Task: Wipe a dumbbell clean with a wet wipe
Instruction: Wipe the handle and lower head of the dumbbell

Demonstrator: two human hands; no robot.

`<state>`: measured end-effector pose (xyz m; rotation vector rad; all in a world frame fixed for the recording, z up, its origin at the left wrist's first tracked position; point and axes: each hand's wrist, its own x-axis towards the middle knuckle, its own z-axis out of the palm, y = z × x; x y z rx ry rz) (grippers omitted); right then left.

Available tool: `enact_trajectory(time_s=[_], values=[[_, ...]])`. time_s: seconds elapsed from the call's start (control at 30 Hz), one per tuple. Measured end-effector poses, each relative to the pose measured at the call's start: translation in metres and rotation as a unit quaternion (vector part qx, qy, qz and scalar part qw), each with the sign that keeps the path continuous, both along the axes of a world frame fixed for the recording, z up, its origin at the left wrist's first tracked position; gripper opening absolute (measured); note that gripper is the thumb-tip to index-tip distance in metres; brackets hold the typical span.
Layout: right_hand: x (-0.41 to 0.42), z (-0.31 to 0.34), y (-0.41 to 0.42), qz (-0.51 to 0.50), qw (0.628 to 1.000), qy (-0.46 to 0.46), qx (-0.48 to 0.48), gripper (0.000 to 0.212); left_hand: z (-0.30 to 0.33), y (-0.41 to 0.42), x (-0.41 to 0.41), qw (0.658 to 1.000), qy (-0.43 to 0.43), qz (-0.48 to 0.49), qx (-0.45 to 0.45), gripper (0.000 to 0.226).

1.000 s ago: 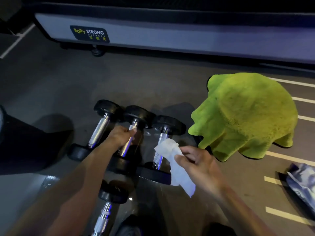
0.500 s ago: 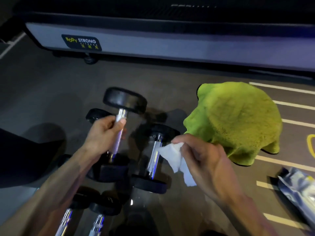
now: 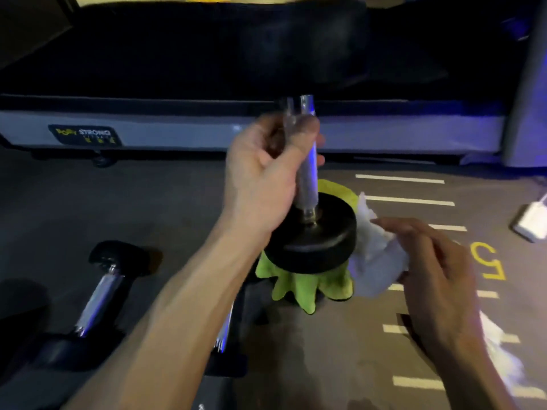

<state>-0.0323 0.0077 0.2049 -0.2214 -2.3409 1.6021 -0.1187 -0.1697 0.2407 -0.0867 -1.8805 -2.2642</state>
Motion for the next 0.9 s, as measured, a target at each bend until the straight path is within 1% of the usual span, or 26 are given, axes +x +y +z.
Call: enact_trajectory(time_s=[0.03, 0.13, 0.17, 0.23, 0.3, 0.33, 0.37, 0.4, 0.47, 0.5, 0.53, 0.6, 0.7, 0.8, 0.83, 0.9], values=[[0.001, 0.001, 0.003, -0.014, 1.0, 0.0, 0.019, 0.026, -0.003, 0.01, -0.001, 1.0, -0.008, -0.005, -0.001, 0.001], [0.001, -0.003, 0.015, -0.056, 0.996, 0.007, 0.076, 0.005, -0.012, 0.026, -0.008, 1.0, 0.0, -0.002, -0.023, 0.009], [0.001, -0.004, 0.019, -0.069, 0.993, 0.009, 0.092, 0.005, -0.012, 0.027, -0.009, 0.999, -0.004, -0.003, -0.033, 0.012], [-0.004, -0.003, 0.026, -0.089, 0.989, 0.015, 0.117, 0.023, -0.006, 0.025, -0.014, 0.998, -0.019, -0.011, -0.055, 0.022], [-0.009, 0.003, 0.028, -0.085, 0.989, 0.03, 0.121, 0.041, -0.002, 0.02, -0.02, 0.996, -0.029, -0.025, -0.077, 0.036], [-0.013, 0.006, 0.027, -0.076, 0.989, 0.043, 0.119, 0.047, -0.001, 0.017, -0.022, 0.995, -0.032, -0.03, -0.088, 0.036], [-0.019, 0.009, 0.025, -0.065, 0.988, 0.057, 0.125, 0.049, 0.001, 0.016, -0.023, 0.994, -0.035, -0.034, -0.093, 0.032], [-0.027, 0.014, 0.022, -0.056, 0.985, 0.069, 0.145, 0.046, 0.003, 0.015, -0.024, 0.994, -0.033, -0.037, -0.095, 0.029], [-0.049, 0.023, 0.012, -0.028, 0.977, 0.075, 0.198, 0.033, 0.003, 0.015, -0.023, 0.994, -0.028, -0.037, -0.097, 0.026], [-0.061, 0.028, 0.006, -0.003, 0.976, 0.067, 0.209, 0.029, 0.003, 0.016, -0.022, 0.995, -0.024, -0.033, -0.094, 0.022], [-0.07, 0.032, -0.001, 0.029, 0.976, 0.06, 0.206, 0.026, 0.002, 0.017, -0.023, 0.996, -0.02, -0.027, -0.088, 0.018], [-0.082, 0.034, -0.01, 0.088, 0.979, 0.066, 0.171, 0.022, 0.002, 0.016, -0.023, 0.997, -0.015, -0.021, -0.079, 0.014], [-0.083, 0.029, -0.015, 0.159, 0.98, 0.064, 0.098, 0.04, 0.005, 0.009, -0.024, 0.995, -0.002, -0.021, -0.093, 0.014], [-0.084, 0.026, -0.016, 0.177, 0.981, 0.056, 0.062, 0.04, 0.004, -0.001, -0.029, 0.989, 0.011, 0.009, -0.144, 0.02], [-0.085, 0.025, -0.017, 0.179, 0.981, 0.053, 0.048, 0.039, 0.005, -0.005, -0.03, 0.986, 0.01, 0.028, -0.164, 0.023], [-0.086, 0.024, -0.017, 0.182, 0.982, 0.05, 0.027, 0.04, 0.006, -0.013, -0.032, 0.975, 0.008, 0.077, -0.209, 0.046]])
